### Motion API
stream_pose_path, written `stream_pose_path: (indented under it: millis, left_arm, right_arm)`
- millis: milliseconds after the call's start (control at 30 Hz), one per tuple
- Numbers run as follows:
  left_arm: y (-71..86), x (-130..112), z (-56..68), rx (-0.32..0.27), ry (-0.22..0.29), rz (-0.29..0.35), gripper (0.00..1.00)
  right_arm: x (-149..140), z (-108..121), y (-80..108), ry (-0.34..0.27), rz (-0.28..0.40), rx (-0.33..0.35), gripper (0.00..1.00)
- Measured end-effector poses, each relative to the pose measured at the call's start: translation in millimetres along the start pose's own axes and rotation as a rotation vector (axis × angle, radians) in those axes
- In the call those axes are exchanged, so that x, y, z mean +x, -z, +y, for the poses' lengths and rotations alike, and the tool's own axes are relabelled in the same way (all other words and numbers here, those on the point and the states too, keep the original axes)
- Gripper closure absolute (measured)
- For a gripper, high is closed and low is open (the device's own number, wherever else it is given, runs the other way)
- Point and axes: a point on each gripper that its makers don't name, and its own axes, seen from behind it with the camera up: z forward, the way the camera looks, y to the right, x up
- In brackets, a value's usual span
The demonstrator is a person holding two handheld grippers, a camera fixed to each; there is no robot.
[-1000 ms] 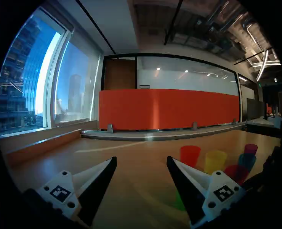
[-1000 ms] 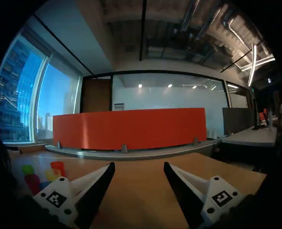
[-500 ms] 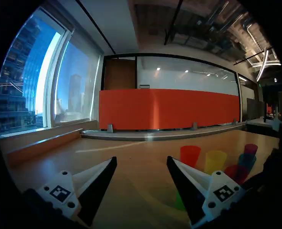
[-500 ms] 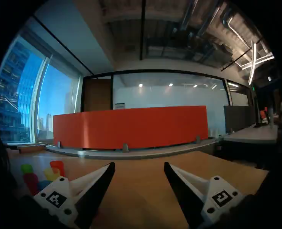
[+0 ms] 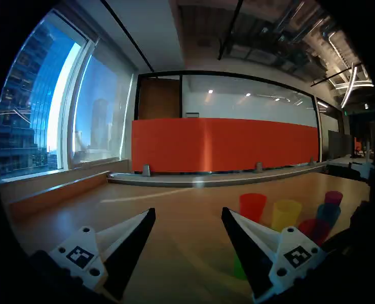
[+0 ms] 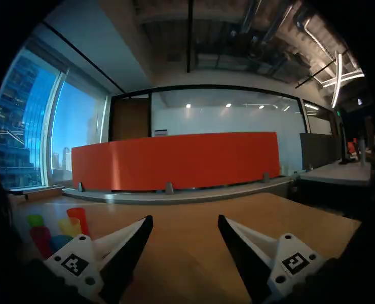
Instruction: Pour water
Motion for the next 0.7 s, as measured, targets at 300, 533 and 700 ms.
stream_pose_path:
  millis: [300,533,700]
  left_arm:
    - [-0.4,0,0.3,0.0,0.0,0.0,0.03]
    - [-0.6,-1,0.7,0.0,0.0,0.0,0.03]
    - [-0.7,0,0.7,0.0,0.0,0.0,0.03]
  right_arm:
    - [-12,3,-2.4,0.024,-0.041,-0.019,0.01]
    - [-15,3,-4.0,0.034,-0.046,-0.021,0.01]
    - [-16,1,-3.3,0.052,-0.047,-0.02,0.01]
